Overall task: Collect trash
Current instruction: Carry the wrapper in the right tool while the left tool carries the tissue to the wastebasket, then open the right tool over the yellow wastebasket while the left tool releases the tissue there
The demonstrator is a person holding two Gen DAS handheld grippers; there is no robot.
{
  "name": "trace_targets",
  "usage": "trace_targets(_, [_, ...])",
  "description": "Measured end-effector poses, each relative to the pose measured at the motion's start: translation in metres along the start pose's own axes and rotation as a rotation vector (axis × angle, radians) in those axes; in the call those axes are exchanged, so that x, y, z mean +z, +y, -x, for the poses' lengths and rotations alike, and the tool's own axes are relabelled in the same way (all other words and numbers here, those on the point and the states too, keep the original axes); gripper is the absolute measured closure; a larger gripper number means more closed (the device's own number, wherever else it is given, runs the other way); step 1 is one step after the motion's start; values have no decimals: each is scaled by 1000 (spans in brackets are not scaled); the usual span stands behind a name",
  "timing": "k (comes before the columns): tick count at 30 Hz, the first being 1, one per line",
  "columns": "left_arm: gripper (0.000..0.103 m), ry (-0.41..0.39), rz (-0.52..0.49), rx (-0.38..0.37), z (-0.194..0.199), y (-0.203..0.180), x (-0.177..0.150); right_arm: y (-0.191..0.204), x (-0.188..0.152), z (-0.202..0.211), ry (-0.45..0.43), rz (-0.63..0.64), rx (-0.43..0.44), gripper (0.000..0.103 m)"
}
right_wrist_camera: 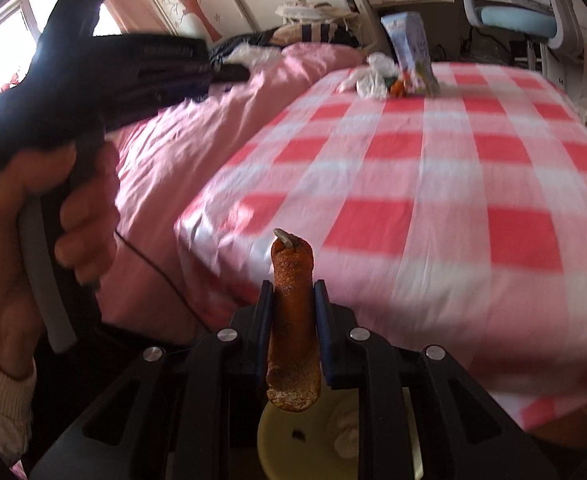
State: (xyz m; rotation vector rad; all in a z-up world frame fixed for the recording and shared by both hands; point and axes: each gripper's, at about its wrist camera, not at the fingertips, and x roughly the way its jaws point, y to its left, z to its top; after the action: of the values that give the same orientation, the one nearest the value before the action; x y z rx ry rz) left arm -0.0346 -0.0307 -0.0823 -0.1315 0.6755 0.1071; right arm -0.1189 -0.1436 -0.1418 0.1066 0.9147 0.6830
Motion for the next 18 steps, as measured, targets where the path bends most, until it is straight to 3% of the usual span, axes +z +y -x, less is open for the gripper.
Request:
trace_targets(2, [87,13,-6,2,5,-1,-9,2,-11,1,29,-2,-18,80])
trace_targets(6, [87,57,9,-5,12,-2,-31,-5,-21,16,10,-47,-54,65])
trace_targets(15, [87,168,-81,-6,25,-30,-91,-23,-28,64,-152,-148,-120,47])
trace_targets(18, [87,262,-140,-45,24,-43,-115,-29,-30,75,-193,-163,-133,44])
